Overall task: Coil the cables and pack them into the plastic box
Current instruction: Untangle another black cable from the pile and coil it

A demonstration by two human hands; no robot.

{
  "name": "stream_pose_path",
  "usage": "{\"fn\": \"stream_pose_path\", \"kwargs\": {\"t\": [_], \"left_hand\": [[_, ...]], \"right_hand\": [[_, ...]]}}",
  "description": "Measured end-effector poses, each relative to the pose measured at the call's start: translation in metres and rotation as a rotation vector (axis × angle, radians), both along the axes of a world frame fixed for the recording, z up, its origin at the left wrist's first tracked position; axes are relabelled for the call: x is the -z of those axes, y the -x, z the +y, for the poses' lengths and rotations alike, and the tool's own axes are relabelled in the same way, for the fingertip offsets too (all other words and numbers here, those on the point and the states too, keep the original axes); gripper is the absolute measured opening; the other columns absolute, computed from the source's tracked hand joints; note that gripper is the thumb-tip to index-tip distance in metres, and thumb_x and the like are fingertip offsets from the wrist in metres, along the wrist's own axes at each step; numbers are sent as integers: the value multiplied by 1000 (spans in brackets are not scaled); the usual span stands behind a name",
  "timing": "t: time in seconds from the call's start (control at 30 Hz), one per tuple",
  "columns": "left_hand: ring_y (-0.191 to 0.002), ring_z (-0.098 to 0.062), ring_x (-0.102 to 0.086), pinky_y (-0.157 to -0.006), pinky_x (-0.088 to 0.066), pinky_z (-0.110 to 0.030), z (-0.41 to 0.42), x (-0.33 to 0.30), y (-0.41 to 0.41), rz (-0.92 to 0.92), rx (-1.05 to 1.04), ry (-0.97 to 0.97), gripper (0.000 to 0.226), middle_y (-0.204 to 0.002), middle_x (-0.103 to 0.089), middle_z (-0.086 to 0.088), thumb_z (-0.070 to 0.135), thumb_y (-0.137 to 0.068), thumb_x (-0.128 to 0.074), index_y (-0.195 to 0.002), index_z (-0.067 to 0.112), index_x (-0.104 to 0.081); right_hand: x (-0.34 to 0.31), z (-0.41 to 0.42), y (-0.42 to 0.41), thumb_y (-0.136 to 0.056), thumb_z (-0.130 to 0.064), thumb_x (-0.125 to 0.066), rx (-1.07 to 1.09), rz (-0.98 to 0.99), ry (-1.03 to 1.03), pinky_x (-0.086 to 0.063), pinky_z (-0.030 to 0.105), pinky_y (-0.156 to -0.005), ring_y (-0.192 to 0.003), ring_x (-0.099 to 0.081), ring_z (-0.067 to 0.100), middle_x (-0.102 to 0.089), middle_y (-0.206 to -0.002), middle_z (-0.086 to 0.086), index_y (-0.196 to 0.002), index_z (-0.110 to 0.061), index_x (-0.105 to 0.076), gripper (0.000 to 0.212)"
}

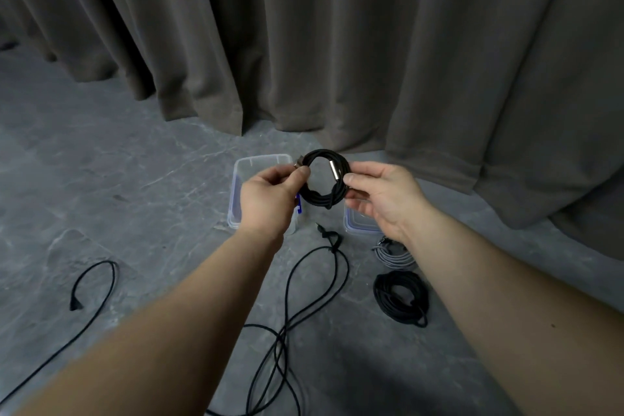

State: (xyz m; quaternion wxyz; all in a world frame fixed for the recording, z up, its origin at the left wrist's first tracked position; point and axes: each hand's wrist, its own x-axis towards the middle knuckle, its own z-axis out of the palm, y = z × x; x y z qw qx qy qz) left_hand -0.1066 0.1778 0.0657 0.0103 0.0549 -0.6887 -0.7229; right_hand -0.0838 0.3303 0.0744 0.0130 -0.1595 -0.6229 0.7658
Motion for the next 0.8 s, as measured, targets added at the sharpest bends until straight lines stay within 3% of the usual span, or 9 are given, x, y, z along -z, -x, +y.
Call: {"fn": "stream_pose_path", "kwargs": {"t": [0.1, 0.27, 0.37, 0.47, 0.63, 0.8], "left_hand": [[-66, -7, -61, -52, -47, -11, 14, 13, -2, -64, 43, 10, 6, -78, -68, -2, 17, -86, -73, -83, 14, -69], [-68, -21, -48, -44, -40, -17, 59, 42, -6, -186, 147, 59, 10, -69, -64, -1, 17, -84, -75, -84, 10, -68], [-56, -15, -52, -51, -43, -21, 84, 62, -8, -212, 215, 87, 12, -60, -64, 3, 14, -82, -76, -75, 12, -67], [-45, -9, -46, -43, -39, -15, 106, 87, -10, -247, 268, 124, 17, -49, -60, 8, 12, -82, -76, -70, 15, -64], [-62, -8, -60, -53, -45, -15, 130, 141, -12, -343, 270, 143, 14, -70, -66, -1, 13, -82, -77, -73, 15, -65], [-64, -14, -58, -56, -47, -19, 149, 171, 0, -383, 205, 168, 14, -72, -65, -4, 11, -81, -77, -75, 12, -65]], "right_hand": [[9, 18, -9, -87, 1, -63, -10, -51, -54, -54, 25, -63, -66, -60, 14, -67, -80, 6, -90, -12, -62, 13], [29, 66, -21, -87, 1, -63, -18, -196, -164, -53, 28, -67, -66, -60, 17, -63, -79, 7, -86, -13, -58, 15], [48, 97, -25, -88, 2, -61, -33, -275, -201, -52, 28, -67, -65, -61, 17, -63, -76, 8, -88, -12, -59, 14], [74, 121, -28, -88, 2, -61, -31, -324, -194, -53, 28, -68, -68, -61, 18, -63, -79, 9, -90, -11, -60, 13], [121, 144, -31, -88, 0, -62, -19, -382, -167, -52, 28, -69, -67, -58, 17, -61, -78, 6, -84, -15, -59, 16], [159, 153, -23, -88, 3, -61, 89, -353, -80, -50, 25, -67, -65, -55, 15, -58, -75, 5, -79, -14, -56, 19]]}}
